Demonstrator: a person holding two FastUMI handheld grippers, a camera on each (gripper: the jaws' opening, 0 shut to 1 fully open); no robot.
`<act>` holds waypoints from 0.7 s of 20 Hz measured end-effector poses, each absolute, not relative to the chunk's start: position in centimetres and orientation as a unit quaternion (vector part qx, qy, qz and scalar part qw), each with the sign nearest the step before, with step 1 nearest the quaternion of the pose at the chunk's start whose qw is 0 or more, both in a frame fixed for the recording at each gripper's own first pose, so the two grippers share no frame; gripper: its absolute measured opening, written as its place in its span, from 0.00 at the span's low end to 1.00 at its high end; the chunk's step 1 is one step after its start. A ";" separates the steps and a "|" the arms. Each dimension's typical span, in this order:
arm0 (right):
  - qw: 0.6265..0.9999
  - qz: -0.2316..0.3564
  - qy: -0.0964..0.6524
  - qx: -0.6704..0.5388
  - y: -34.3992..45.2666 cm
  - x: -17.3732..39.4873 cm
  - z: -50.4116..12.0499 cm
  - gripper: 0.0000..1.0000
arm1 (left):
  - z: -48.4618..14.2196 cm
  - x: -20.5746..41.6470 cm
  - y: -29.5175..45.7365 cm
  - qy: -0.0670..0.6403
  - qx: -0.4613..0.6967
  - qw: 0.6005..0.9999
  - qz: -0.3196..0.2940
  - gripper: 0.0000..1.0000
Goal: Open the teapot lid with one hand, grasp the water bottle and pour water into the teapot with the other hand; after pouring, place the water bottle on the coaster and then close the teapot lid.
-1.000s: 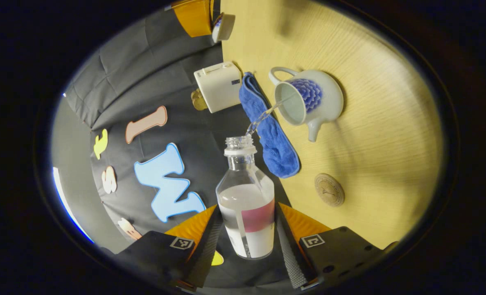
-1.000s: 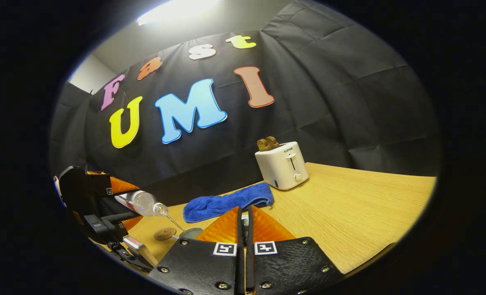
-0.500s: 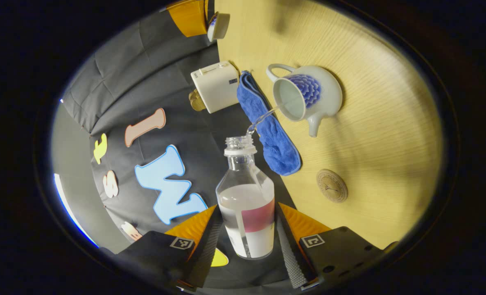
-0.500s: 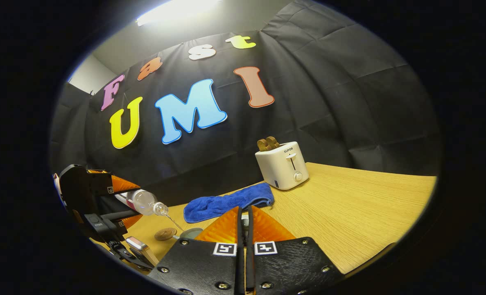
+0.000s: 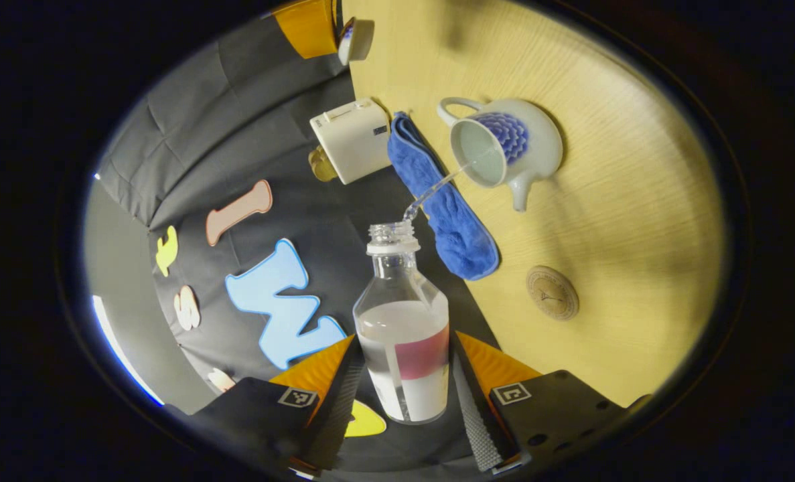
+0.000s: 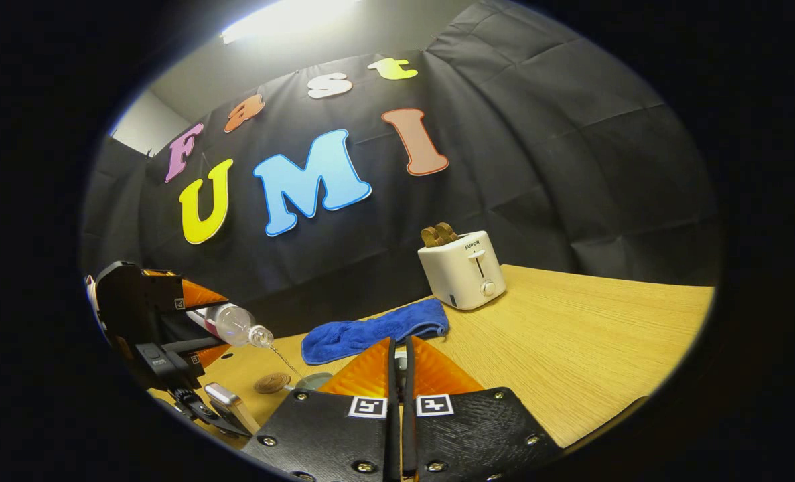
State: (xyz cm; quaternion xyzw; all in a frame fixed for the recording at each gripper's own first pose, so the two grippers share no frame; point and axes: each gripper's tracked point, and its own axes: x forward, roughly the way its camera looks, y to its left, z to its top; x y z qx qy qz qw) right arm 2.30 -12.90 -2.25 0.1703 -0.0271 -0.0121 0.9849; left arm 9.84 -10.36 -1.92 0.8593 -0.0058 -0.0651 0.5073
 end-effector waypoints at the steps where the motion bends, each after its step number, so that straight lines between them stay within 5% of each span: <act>1: 0.985 -0.012 -0.027 0.171 -12.9 2.3 -2.2 0.02 | -1.8 9.9 -10.4 -0.006 0.860 0.505 -0.064 0.87; 7: 0.984 -0.011 -0.029 0.173 -13.0 2.2 -2.1 0.02 | -1.5 9.9 -10.6 -0.012 0.871 0.488 -0.060 0.87; 8: 0.984 -0.011 -0.030 0.174 -13.0 2.2 -2.2 0.02 | -1.5 9.9 -10.6 -0.012 0.872 0.485 -0.060 0.80; 9: 0.984 -0.010 -0.029 0.175 -13.0 2.2 -2.2 0.02 | -1.3 10.0 -10.5 -0.011 0.874 0.483 -0.059 0.87; 14: 0.984 -0.009 -0.030 0.178 -13.0 2.1 -2.2 0.02 | -0.9 10.2 -10.5 -0.012 0.882 0.469 -0.055 0.87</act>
